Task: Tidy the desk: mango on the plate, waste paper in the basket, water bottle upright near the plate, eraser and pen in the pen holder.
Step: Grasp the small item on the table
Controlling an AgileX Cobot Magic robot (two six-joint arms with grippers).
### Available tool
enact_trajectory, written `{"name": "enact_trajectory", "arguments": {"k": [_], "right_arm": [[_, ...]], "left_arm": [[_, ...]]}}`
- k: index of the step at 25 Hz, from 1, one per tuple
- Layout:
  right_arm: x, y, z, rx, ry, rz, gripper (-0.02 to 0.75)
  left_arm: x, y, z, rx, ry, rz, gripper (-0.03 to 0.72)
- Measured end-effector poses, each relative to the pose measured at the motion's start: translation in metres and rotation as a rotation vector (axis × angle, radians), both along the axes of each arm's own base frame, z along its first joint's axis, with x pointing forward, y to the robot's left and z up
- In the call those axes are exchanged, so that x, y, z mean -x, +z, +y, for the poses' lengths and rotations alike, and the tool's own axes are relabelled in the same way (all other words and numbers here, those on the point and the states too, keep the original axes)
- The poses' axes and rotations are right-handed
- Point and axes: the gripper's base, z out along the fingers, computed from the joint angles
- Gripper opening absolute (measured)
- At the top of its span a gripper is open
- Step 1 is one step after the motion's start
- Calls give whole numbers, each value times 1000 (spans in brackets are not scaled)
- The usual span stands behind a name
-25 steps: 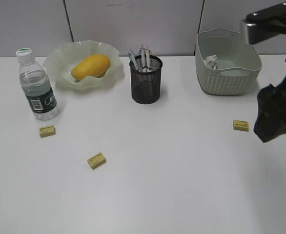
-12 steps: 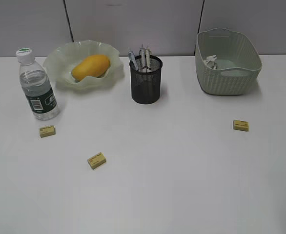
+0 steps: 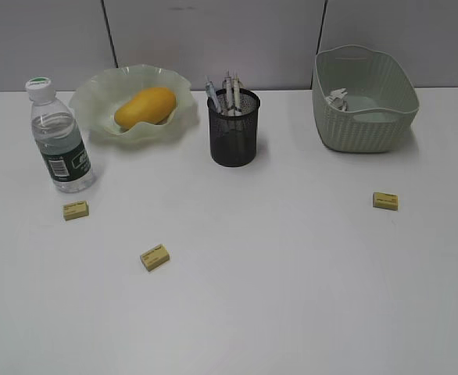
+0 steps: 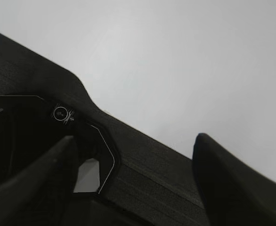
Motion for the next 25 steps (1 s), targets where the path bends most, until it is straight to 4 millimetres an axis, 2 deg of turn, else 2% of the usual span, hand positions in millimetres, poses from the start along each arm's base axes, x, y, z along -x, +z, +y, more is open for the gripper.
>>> {"name": "enact_trajectory", "arguments": {"k": [14,19,25], "right_arm": [[34,13,-22,-132,-30,-224,587],[40,15,-34,-157,-143,-289,587],[41,16,-38,-176,-198,-301,586]], "left_arm": [[0,0,0,0,0,0,288],[0,0,0,0,0,0,288],[0,0,0,0,0,0,288]]}}
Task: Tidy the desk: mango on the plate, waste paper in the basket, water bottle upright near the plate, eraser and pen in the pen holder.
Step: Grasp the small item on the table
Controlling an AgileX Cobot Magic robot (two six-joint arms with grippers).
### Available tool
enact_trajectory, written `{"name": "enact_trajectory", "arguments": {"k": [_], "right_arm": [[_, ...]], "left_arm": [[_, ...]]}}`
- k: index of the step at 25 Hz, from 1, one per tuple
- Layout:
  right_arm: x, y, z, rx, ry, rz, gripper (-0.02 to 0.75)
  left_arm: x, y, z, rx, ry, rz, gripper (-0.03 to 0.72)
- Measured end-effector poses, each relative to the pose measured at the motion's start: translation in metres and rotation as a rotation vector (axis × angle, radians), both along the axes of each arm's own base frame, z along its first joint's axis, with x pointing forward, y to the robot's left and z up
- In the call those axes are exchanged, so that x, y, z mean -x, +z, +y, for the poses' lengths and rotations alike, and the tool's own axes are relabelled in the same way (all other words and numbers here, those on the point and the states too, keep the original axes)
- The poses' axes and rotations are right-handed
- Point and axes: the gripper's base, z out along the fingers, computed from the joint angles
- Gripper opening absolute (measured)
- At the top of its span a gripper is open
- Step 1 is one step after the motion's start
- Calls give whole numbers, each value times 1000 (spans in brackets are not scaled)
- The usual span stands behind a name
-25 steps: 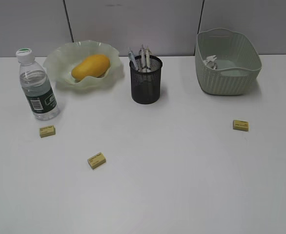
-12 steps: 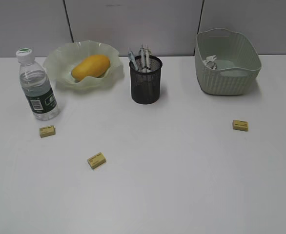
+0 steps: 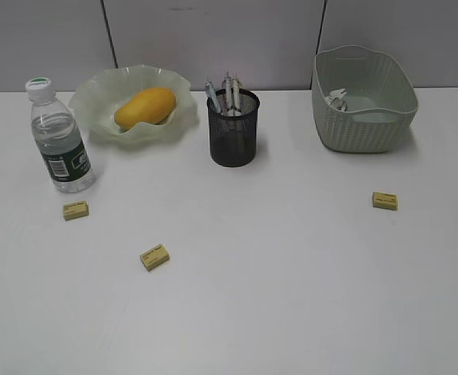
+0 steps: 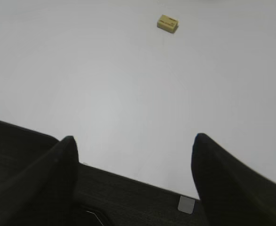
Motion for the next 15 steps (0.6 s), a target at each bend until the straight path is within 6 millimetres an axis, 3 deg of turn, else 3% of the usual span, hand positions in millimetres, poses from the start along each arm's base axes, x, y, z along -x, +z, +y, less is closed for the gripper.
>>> {"name": "enact_trajectory", "arguments": {"k": [15], "right_arm": [[1,0,1,9,20,3,585]], "left_arm": [[0,0,0,0,0,-1,288]]}}
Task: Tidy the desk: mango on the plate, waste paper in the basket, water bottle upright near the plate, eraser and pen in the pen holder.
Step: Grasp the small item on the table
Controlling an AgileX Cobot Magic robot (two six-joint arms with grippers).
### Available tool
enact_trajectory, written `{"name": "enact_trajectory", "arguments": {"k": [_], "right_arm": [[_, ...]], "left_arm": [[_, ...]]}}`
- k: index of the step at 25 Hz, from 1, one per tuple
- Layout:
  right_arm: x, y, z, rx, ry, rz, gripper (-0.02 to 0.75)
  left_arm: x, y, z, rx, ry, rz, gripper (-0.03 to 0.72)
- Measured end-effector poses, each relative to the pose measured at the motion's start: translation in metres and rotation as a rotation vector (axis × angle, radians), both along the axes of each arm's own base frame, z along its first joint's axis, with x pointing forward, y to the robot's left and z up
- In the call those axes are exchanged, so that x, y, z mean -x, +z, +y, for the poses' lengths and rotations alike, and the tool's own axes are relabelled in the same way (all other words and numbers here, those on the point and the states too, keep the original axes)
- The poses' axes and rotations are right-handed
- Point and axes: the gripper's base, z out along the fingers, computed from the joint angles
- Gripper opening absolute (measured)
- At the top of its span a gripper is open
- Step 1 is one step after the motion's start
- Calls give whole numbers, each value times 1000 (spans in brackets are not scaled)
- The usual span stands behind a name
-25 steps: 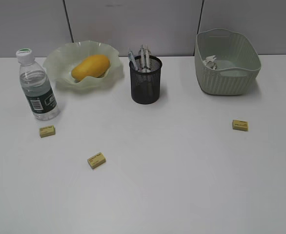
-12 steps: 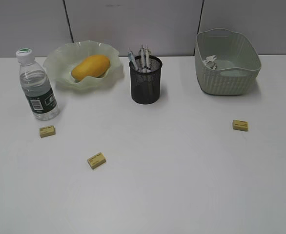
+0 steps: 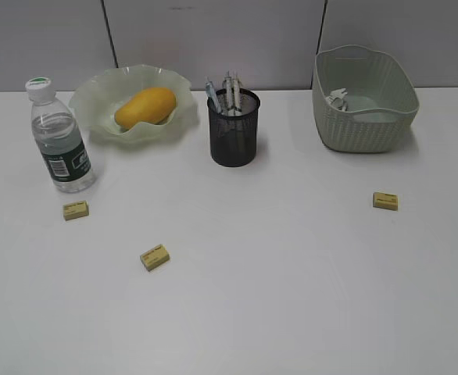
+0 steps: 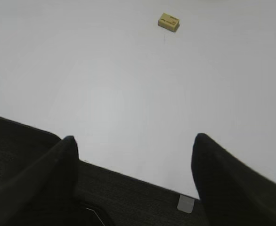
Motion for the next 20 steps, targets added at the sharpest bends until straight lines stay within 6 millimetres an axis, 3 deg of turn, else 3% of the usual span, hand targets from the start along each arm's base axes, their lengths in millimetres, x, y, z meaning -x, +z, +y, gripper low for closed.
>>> {"name": "enact_trajectory", "arguments": {"k": [4,8,12,20], "right_arm": [[0,0,0,-1,0,0,585],[0,0,0,-1,0,0,585],[0,0,0,-1,0,0,585],[0,0,0,-1,0,0,585]], "left_arm": [[-5,10,-1,16,-1,-30,327],[-25,20,-2,33,0,19,442],[-58,16,-6,51,-6,185,491],[-124,1,-13,149,24,429,498]]}}
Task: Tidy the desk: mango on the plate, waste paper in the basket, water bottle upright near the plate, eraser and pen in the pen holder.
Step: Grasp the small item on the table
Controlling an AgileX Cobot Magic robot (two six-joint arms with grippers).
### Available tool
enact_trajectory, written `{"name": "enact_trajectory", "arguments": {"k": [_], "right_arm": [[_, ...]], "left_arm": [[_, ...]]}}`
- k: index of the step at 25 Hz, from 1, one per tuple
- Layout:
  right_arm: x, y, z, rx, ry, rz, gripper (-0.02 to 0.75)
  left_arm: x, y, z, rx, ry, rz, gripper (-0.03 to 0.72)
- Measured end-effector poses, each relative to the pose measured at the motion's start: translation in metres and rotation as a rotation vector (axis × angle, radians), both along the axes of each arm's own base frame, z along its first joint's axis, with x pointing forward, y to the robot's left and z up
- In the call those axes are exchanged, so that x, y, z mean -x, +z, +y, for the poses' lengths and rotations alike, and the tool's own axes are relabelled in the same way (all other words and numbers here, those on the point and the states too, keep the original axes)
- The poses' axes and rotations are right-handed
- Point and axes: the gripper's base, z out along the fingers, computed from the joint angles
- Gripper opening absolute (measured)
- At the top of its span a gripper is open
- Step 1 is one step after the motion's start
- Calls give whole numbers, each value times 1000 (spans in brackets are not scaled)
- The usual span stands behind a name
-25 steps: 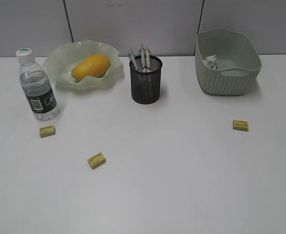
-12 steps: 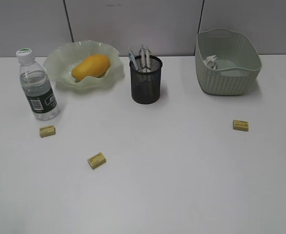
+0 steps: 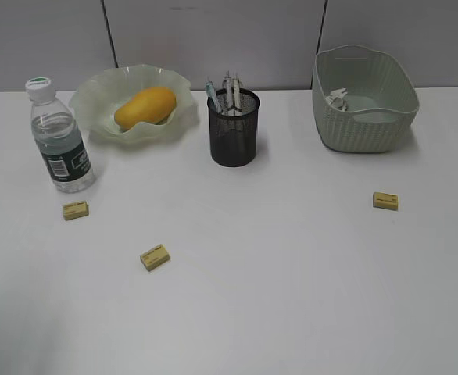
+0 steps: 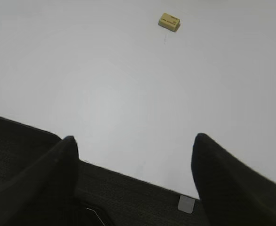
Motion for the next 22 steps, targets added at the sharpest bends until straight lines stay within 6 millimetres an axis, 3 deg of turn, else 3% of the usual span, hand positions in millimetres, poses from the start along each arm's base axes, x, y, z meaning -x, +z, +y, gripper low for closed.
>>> {"name": "enact_trajectory", "arguments": {"k": [4,10,15,22], "right_arm": [[0,0,0,0,0,0,585],[0,0,0,-1,0,0,585],[0,0,0,-1,0,0,585],[0,0,0,-1,0,0,585]], "left_arm": [[-33,-12,-2,28,29,131,498],[-67,-24,-5,70,70,187,485],[-85,-35,-8,123,134,201,483],[-107,-57,-32,142,167,212,482]]}}
